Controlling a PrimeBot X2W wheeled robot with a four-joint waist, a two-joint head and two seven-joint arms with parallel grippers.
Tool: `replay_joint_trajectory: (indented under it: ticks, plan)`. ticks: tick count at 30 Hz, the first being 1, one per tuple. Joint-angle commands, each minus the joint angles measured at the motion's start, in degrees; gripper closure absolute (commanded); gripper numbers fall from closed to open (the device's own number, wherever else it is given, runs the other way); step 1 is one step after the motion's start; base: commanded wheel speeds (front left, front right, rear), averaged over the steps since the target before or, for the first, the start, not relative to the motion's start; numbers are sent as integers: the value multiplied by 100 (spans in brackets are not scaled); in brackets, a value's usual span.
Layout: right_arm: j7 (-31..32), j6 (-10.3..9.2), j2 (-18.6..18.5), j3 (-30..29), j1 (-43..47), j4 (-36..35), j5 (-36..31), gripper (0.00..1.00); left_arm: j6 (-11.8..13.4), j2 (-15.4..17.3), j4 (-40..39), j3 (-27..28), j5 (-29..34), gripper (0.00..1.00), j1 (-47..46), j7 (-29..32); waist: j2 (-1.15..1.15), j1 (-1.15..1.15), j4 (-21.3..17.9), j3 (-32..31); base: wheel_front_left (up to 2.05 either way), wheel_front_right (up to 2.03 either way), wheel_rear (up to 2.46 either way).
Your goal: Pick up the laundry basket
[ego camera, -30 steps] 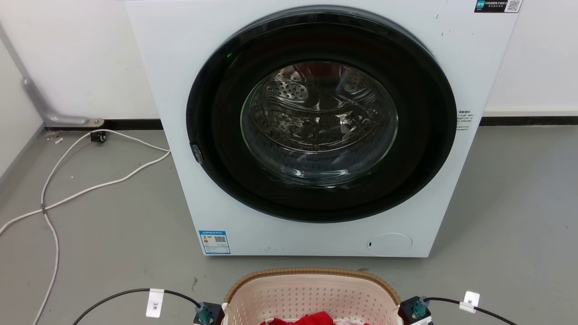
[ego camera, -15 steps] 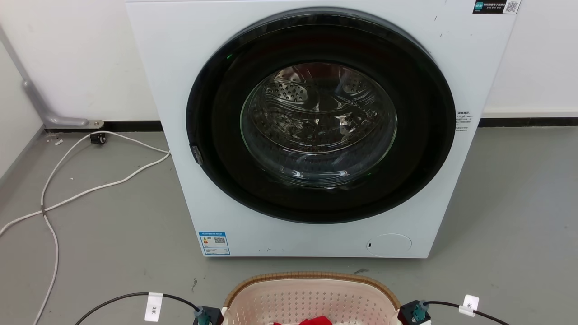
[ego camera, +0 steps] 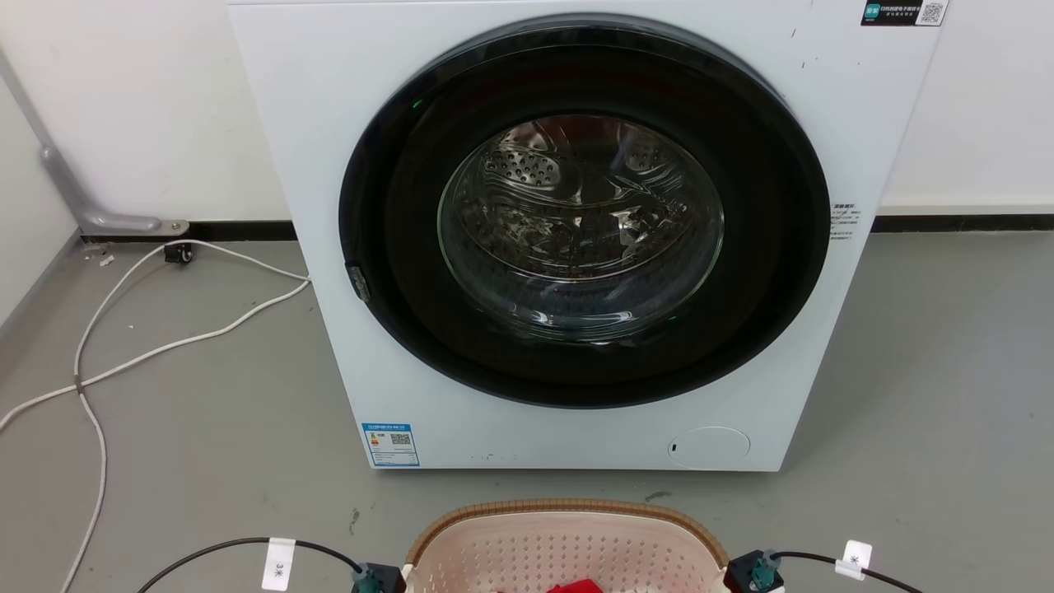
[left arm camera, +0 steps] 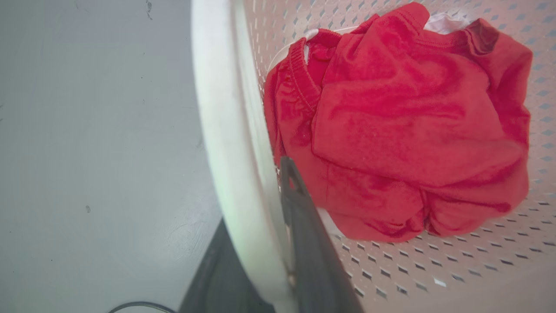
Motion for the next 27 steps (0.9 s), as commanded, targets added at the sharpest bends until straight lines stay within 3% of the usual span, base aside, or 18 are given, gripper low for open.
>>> replay_joint_trajectory:
  ticks: [1,27]
  plan:
    - [-13,66,22,84,-49,19,4,100,-35,30,-26,-40,-19,100,-63,-77,0,0,-1,-2,0,0,0]
    - [-87,66,35,462,-98,90,327,100,-35,36,41,-367,-316,100,-144,-189,0,0,2,28,0,0,0]
